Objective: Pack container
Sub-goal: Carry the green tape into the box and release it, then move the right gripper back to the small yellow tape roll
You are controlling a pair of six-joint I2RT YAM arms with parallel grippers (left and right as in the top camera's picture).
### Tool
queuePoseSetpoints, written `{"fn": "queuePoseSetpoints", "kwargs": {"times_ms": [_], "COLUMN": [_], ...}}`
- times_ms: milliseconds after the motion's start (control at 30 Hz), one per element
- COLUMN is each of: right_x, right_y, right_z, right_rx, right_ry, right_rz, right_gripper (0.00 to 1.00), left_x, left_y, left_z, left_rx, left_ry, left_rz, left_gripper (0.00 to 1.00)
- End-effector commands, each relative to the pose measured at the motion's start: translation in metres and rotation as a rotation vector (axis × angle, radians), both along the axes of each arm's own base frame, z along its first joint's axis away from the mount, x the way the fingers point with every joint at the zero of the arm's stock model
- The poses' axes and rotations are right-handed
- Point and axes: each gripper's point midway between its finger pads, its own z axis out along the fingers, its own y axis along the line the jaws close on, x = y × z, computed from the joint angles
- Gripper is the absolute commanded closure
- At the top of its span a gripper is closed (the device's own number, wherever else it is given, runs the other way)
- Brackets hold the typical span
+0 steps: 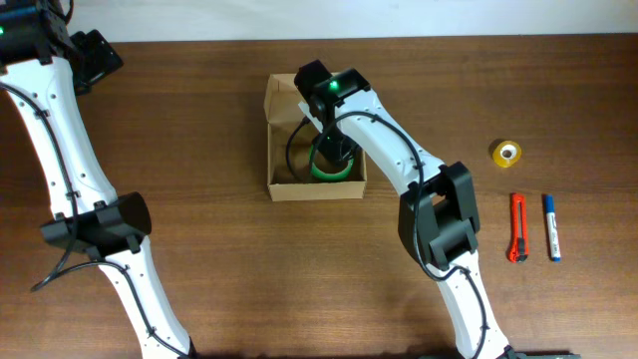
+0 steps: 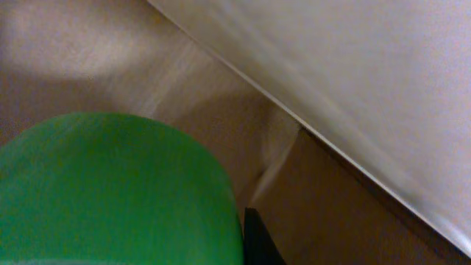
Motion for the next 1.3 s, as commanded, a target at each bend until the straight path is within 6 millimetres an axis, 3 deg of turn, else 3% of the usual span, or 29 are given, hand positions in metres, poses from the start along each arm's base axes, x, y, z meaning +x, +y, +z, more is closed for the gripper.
{"fn": "queuePoseSetpoints", "kwargs": {"times_ms": [0, 233, 400, 433, 500, 567, 733, 833, 1033, 1133, 1267], "right_x": [-0.003, -0.005, -0.004, -0.004, -0.005, -0.004, 0.002, 0.008, 0.015, 0.014, 0.015], "right_y": [0.002, 0.001, -0.002, -0.003, -0.004, -0.004, 0.000, 0.003, -0.016, -0.039, -0.093], "right_z": [-0.009, -0.022, -0.020, -0.019, -0.014, -0.007, 0.027, 0.058, 0.134, 0.164, 0.208], "right_rx": [-0.007, -0.020, -0.034, -0.032, -0.028, -0.024, 0.010, 0.042, 0.050, 0.075, 0.106], "right_ry": [0.017, 0.039, 0.032, 0.031, 0.025, 0.016, -0.036, -0.096, -0.264, -0.312, -0.398], "right_rz": [0.005, -0.008, -0.016, -0.028, -0.051, -0.050, -0.051, -0.058, -0.128, -0.189, -0.320], "right_gripper": [0.96, 0.95, 0.51, 0.30, 0.19, 0.20, 0.34, 0.34, 0.33, 0.33, 0.33], "left_x": [0.001, 0.001, 0.001, 0.001, 0.001, 0.001, 0.002, 0.002, 0.002, 0.002, 0.002], "left_y": [-0.002, -0.002, -0.002, -0.002, -0.002, -0.002, -0.002, -0.002, -0.001, -0.001, -0.001], "left_z": [0.002, 0.002, 0.002, 0.002, 0.002, 0.002, 0.000, -0.001, -0.002, -0.002, -0.002], "left_rx": [-0.001, -0.001, -0.001, -0.001, -0.001, -0.001, -0.001, -0.002, 0.001, 0.000, 0.000], "left_ry": [-0.005, -0.005, -0.005, -0.005, -0.005, -0.006, -0.003, 0.002, 0.004, 0.004, 0.005], "left_rz": [-0.020, -0.020, -0.019, -0.020, -0.019, -0.019, -0.019, -0.019, -0.018, -0.018, -0.018], "left_gripper": [0.00, 0.00, 0.00, 0.00, 0.00, 0.00, 0.00, 0.00, 0.00, 0.00, 0.00]}}
